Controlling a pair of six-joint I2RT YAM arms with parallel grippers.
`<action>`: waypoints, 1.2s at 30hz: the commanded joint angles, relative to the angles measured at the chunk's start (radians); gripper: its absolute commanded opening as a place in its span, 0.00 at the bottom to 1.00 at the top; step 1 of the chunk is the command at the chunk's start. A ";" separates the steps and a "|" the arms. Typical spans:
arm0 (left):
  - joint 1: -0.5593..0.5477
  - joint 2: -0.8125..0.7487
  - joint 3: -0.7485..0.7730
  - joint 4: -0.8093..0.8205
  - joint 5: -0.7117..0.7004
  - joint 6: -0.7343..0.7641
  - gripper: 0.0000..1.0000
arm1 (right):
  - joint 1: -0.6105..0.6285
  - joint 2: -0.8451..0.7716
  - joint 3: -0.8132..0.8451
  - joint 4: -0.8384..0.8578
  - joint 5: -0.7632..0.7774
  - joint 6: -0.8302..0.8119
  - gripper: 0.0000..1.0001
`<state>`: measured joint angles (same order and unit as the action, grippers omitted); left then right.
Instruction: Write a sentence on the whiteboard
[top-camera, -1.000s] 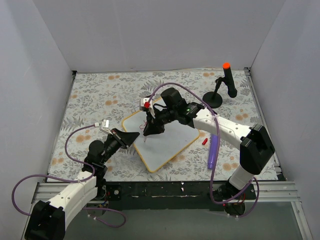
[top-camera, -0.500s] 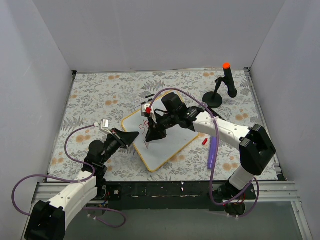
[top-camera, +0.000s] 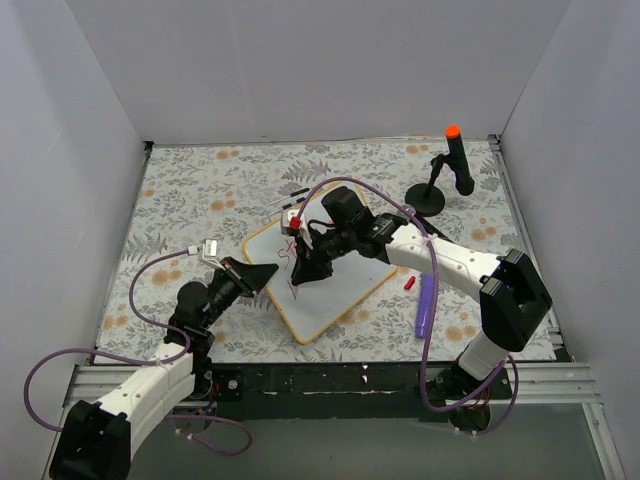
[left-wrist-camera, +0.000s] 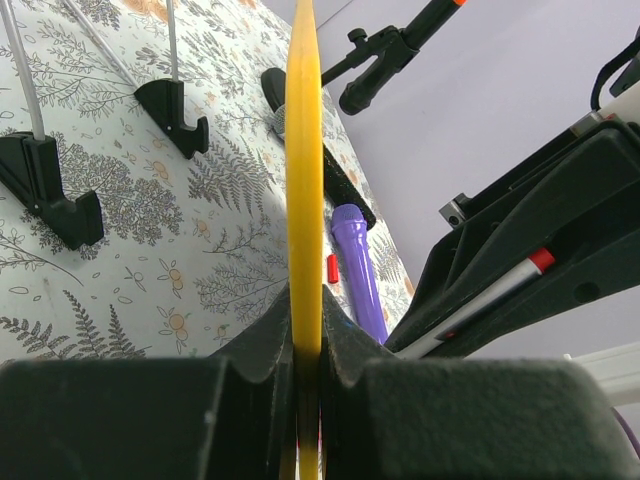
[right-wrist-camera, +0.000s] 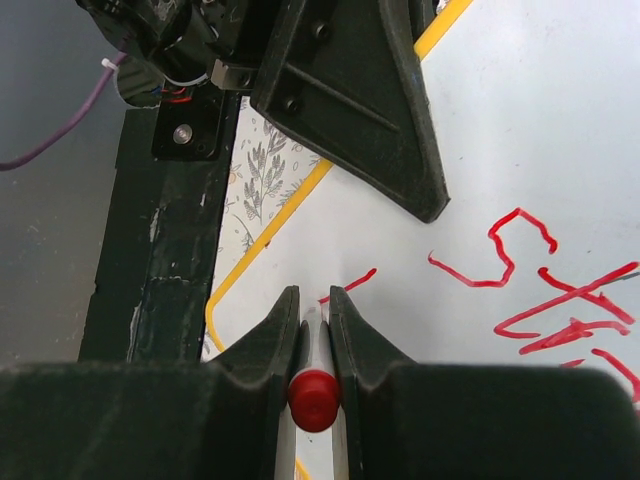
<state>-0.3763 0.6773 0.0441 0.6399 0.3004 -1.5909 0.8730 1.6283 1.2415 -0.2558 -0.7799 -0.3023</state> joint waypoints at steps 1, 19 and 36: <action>-0.003 -0.022 0.023 0.158 0.008 -0.026 0.00 | 0.006 -0.001 0.067 0.000 0.041 -0.037 0.01; -0.003 -0.021 0.020 0.159 0.011 -0.024 0.00 | -0.025 0.021 0.090 0.004 0.080 -0.026 0.01; -0.004 -0.032 0.023 0.144 0.008 -0.021 0.00 | -0.035 0.002 0.015 -0.016 0.013 -0.055 0.01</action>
<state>-0.3759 0.6785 0.0410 0.6441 0.2977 -1.5917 0.8322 1.6390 1.2892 -0.2726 -0.7624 -0.3214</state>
